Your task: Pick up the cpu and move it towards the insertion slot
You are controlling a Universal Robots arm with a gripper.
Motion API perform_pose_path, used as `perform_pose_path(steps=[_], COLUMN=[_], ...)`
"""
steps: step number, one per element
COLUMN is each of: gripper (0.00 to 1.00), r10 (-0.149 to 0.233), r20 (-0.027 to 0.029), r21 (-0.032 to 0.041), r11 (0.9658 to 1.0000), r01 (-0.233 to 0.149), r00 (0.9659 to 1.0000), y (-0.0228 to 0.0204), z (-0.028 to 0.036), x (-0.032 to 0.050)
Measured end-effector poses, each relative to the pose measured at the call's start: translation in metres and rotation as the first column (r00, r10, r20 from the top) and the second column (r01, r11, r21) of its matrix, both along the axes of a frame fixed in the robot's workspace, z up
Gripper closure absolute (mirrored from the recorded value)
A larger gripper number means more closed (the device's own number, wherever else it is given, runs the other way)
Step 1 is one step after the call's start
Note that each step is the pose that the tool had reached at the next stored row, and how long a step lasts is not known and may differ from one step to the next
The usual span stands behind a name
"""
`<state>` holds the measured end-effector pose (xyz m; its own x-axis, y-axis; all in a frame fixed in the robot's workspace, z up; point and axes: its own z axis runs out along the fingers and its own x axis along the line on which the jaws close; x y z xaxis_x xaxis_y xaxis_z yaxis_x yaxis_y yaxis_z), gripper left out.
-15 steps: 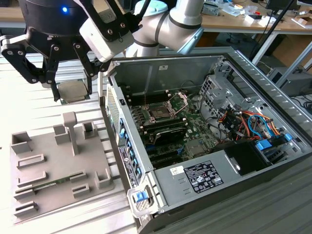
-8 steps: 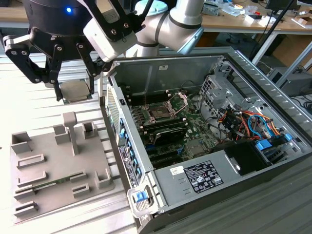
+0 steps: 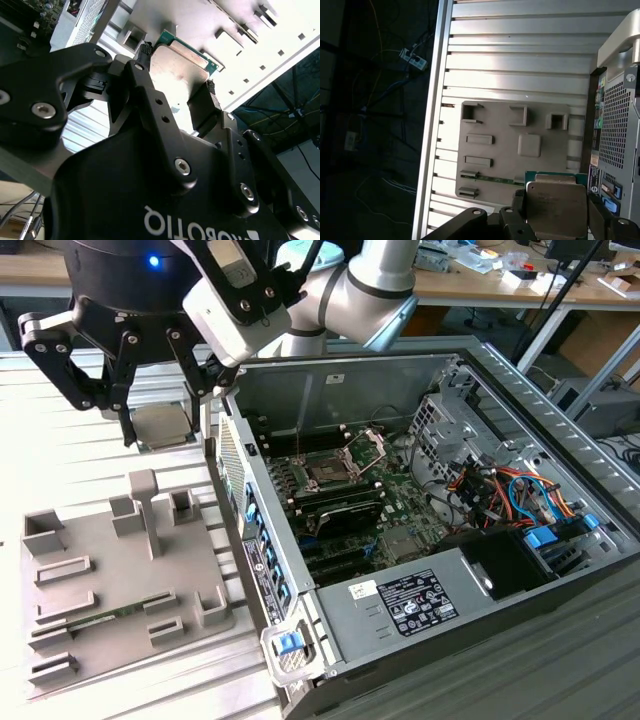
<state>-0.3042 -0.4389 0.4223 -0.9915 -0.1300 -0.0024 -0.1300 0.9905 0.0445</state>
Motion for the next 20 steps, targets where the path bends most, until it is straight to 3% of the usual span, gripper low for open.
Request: perform_pose_path(steps=[9, 13, 20], gripper=[0.45, 0.45, 0.45], r10=[0.000, 0.000, 0.000], r20=[-0.0001, 0.0000, 0.0000], r21=[0.0000, -0.0001, -0.0001], r11=[1.0000, 1.0000, 1.0000], r01=[0.000, 0.000, 0.000], r00=[1.0000, 1.0000, 1.0000], y=[0.0000, 0.0000, 0.0000], z=[0.0000, -0.0002, -0.0002], x=[0.0089, 0.0205, 0.0256])
